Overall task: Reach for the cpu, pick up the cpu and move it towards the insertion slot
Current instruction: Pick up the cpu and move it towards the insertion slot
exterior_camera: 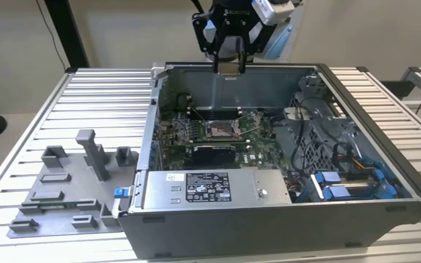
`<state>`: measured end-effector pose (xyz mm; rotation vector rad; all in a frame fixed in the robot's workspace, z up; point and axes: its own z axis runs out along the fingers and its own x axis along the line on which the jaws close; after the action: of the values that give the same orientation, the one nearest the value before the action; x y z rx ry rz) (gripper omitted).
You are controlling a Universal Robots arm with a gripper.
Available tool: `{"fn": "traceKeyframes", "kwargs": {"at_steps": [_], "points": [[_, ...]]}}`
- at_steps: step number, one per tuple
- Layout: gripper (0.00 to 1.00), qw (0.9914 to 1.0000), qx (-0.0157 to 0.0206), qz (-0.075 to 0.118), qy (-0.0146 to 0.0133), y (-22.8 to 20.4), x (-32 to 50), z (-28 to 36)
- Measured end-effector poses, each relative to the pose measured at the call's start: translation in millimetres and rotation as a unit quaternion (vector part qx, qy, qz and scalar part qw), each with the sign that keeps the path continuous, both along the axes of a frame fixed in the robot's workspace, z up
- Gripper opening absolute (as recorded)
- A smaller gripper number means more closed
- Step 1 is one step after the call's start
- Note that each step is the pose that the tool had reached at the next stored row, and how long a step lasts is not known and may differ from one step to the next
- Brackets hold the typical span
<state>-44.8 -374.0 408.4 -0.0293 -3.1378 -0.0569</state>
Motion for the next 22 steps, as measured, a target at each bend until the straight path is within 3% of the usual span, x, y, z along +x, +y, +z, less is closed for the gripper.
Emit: {"fn": "traceKeyframes", "kwargs": {"at_steps": [3, 10, 17, 22], "points": [[0.00, 1.00000, 0.0001, 0.000, -0.0001, 5.0, -1.6, -1.3], [0.00, 1.00000, 0.0001, 0.000, 0.0000, 25.7, -2.0, -3.1], [0.00, 1.00000, 0.0000, 0.000, 0.0000, 34.7, 6.2, -4.5], [0.00, 1.00000, 0.0000, 0.000, 0.0000, 46.1, 11.0, -6.1]]}}
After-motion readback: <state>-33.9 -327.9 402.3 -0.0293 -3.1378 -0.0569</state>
